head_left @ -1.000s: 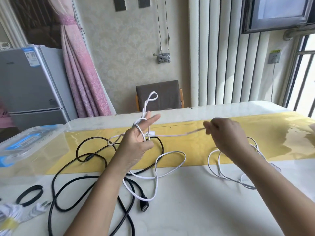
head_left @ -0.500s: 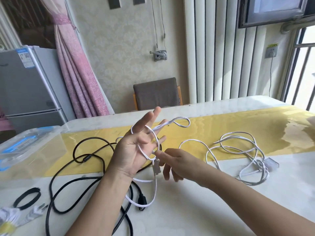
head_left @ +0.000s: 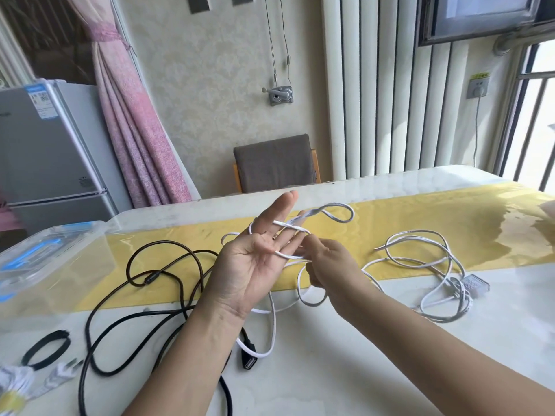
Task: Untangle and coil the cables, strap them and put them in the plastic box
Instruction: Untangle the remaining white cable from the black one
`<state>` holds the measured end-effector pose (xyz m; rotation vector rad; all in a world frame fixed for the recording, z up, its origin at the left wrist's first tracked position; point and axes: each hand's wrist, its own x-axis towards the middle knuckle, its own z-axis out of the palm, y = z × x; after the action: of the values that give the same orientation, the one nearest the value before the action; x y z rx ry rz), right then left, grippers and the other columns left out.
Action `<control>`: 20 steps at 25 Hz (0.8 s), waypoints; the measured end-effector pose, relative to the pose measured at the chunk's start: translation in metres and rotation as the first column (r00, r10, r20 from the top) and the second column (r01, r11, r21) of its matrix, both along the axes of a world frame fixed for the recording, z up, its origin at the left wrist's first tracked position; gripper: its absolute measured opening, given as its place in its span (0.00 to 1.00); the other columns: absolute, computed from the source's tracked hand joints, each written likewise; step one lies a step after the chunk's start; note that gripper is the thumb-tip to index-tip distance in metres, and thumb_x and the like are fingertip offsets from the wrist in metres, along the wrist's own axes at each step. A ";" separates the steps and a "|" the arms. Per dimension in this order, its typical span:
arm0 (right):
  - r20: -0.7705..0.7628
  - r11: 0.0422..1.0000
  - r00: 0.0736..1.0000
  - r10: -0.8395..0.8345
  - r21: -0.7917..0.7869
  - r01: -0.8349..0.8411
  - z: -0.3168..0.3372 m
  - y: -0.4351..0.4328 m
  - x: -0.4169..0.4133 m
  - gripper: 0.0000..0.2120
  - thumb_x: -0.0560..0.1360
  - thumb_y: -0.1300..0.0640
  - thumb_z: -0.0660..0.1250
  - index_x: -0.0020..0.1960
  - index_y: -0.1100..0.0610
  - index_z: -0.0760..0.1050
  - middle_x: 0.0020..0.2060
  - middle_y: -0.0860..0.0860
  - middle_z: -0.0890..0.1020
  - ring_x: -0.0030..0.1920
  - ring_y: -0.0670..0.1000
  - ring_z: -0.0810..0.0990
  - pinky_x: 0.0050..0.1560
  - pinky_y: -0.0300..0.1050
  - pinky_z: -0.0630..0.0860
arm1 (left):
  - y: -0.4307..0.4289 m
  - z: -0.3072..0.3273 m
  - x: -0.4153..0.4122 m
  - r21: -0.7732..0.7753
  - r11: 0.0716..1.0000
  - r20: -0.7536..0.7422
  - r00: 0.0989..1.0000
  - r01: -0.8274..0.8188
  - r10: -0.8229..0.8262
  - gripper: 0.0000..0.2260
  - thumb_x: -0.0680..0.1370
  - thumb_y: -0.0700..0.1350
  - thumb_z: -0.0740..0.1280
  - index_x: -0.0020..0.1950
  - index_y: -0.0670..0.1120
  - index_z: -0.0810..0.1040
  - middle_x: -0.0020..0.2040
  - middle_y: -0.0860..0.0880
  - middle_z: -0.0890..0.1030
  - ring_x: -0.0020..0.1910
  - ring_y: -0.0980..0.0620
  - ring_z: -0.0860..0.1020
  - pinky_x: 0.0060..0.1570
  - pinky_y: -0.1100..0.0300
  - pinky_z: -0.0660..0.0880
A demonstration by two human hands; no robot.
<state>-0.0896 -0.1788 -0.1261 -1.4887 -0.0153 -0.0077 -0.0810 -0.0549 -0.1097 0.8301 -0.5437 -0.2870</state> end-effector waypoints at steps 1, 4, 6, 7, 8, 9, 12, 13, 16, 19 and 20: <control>0.049 0.999 0.998 -0.036 0.007 0.036 0.002 -0.004 0.000 0.14 0.80 0.56 0.59 0.41 0.58 0.80 0.30 0.48 0.81 0.19 0.41 0.65 0.24 0.31 0.60 | 0.000 -0.001 0.000 0.069 0.992 -0.017 0.994 -0.103 0.105 0.25 0.64 0.25 0.56 0.50 0.41 0.85 0.63 0.45 0.79 0.64 0.42 0.76 0.62 0.51 0.74; 0.101 0.994 0.991 -0.083 -0.057 0.089 0.007 -0.018 0.000 0.13 0.77 0.51 0.65 0.44 0.60 0.82 0.24 0.45 0.80 0.18 0.40 0.67 0.26 0.30 0.61 | 0.003 -0.002 0.002 0.290 0.858 0.063 0.904 -0.423 0.424 0.16 0.74 0.25 0.56 0.46 0.37 0.82 0.55 0.46 0.83 0.55 0.47 0.81 0.51 0.58 0.80; 0.063 0.987 0.992 -0.112 -0.105 0.118 0.007 -0.023 0.004 0.15 0.76 0.52 0.67 0.43 0.63 0.82 0.16 0.42 0.69 0.18 0.41 0.64 0.27 0.32 0.60 | 0.006 -0.002 0.003 0.344 0.812 0.060 0.874 -0.472 0.483 0.11 0.75 0.28 0.60 0.46 0.37 0.81 0.51 0.43 0.84 0.45 0.48 0.84 0.43 0.62 0.80; 0.050 0.990 0.993 -0.104 -0.085 0.108 0.005 -0.024 0.007 0.13 0.76 0.53 0.66 0.43 0.63 0.82 0.16 0.42 0.68 0.18 0.41 0.64 0.29 0.34 0.61 | 0.006 -0.002 0.002 0.397 0.791 0.060 0.873 -0.466 0.484 0.11 0.76 0.28 0.60 0.48 0.37 0.80 0.51 0.42 0.83 0.40 0.49 0.84 0.38 0.63 0.80; 0.036 0.997 0.997 -0.069 -0.029 0.070 0.004 -0.023 0.008 0.12 0.77 0.55 0.65 0.42 0.61 0.82 0.19 0.43 0.71 0.19 0.41 0.64 0.30 0.36 0.61 | 0.006 -0.004 0.003 0.483 0.756 0.080 0.882 -0.442 0.465 0.13 0.76 0.28 0.59 0.52 0.38 0.80 0.53 0.43 0.82 0.35 0.51 0.83 0.34 0.65 0.78; 0.024 0.998 0.999 -0.025 0.051 0.024 0.004 -0.021 0.009 0.13 0.78 0.56 0.64 0.39 0.59 0.82 0.24 0.46 0.75 0.20 0.42 0.62 0.29 0.36 0.61 | 0.007 -0.006 0.003 0.592 0.693 0.127 0.897 -0.411 0.424 0.16 0.75 0.28 0.58 0.57 0.41 0.78 0.57 0.45 0.80 0.32 0.52 0.82 0.30 0.66 0.76; 0.076 1.000 0.997 0.004 0.020 -0.005 0.004 -0.025 0.011 0.15 0.80 0.53 0.62 0.36 0.56 0.77 0.38 0.54 0.81 0.21 0.43 0.63 0.24 0.32 0.61 | 0.019 -0.011 0.007 0.775 0.535 0.260 0.941 -0.337 0.217 0.26 0.70 0.35 0.62 0.68 0.48 0.72 0.65 0.53 0.75 0.36 0.56 0.82 0.32 0.68 0.74; 0.169 0.978 0.985 -0.038 -0.195 0.071 0.006 -0.030 0.012 0.14 0.79 0.52 0.62 0.37 0.55 0.77 0.39 0.52 0.82 0.24 0.43 0.68 0.26 0.32 0.62 | 0.025 -0.011 0.008 0.790 0.518 0.278 0.944 -0.329 0.177 0.28 0.68 0.37 0.62 0.69 0.49 0.70 0.67 0.54 0.74 0.47 0.59 0.82 0.41 0.69 0.76; 0.344 0.639 0.937 0.060 -0.734 0.229 0.016 -0.047 0.011 0.16 0.73 0.41 0.67 0.37 0.53 0.80 0.28 0.46 0.76 0.30 0.46 0.71 0.30 0.38 0.64 | 0.039 -0.010 0.013 0.801 0.386 0.464 0.882 -0.458 0.083 0.36 0.63 0.39 0.63 0.70 0.59 0.66 0.73 0.64 0.62 0.68 0.71 0.62 0.59 0.77 0.63; 0.191 0.600 0.944 0.268 -0.800 -0.008 0.029 -0.057 0.001 0.18 0.72 0.40 0.68 0.31 0.52 0.80 0.20 0.47 0.63 0.24 0.47 0.60 0.25 0.40 0.56 | 0.043 -0.009 0.016 0.750 0.355 0.562 0.820 -0.559 0.104 0.31 0.63 0.33 0.61 0.61 0.57 0.77 0.67 0.62 0.73 0.66 0.68 0.69 0.61 0.73 0.65; 0.195 0.672 0.937 0.290 -0.739 -0.054 0.035 -0.061 -0.001 0.18 0.72 0.42 0.68 0.30 0.52 0.80 0.22 0.49 0.63 0.25 0.48 0.59 0.26 0.41 0.56 | 0.044 -0.008 0.017 0.721 0.428 0.524 0.833 -0.546 0.179 0.26 0.64 0.29 0.61 0.55 0.51 0.82 0.60 0.57 0.80 0.61 0.63 0.76 0.60 0.68 0.69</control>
<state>-0.0902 -0.2401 -0.0916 -2.2797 -0.4622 -0.0808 -0.0639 -0.0109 -0.1176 2.0127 -0.5388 0.0630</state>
